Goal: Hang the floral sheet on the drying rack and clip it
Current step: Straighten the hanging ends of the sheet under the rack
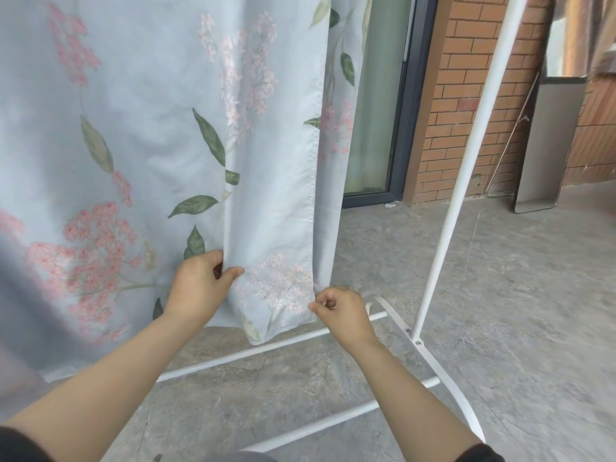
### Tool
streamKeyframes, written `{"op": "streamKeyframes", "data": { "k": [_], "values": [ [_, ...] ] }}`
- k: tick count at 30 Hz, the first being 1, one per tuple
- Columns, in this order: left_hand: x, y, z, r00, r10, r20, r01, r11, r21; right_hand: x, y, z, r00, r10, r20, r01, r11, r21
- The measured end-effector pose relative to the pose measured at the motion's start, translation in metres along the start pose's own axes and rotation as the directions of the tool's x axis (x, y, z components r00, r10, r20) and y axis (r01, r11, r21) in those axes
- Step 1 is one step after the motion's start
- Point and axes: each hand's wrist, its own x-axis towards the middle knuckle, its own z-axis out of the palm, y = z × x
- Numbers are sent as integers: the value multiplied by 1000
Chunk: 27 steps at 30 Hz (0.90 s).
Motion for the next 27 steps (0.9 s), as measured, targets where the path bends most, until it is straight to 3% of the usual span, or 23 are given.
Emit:
{"op": "streamKeyframes", "data": {
  "k": [3, 10, 19, 22, 25, 27],
  "values": [
    [-4, 3, 4, 1000, 0, 24, 0, 1000, 7, -11, 9, 1, 1000, 23, -14, -22, 999, 44],
    [-16, 9, 33, 997, -38, 63, 42, 998, -51, -33, 35, -11, 971, 176, -162, -115, 937, 331],
    [-14, 27, 49, 998, -34, 62, 35, 999, -18, -36, 46, -15, 936, 240, -257, -134, 919, 371],
    [-23, 52, 42, 999, 46, -4, -46, 999, 4, -39, 44, -16, 936, 231, -265, -115, 913, 391],
    [-26, 93, 32, 981, 184, -60, -192, 966, -174, -41, 39, -20, 956, 206, -211, -114, 918, 381],
    [-21, 119, 31, 979, 198, -37, -201, 948, -247, -43, 33, -22, 971, 181, -158, -119, 933, 340]
  ]
}}
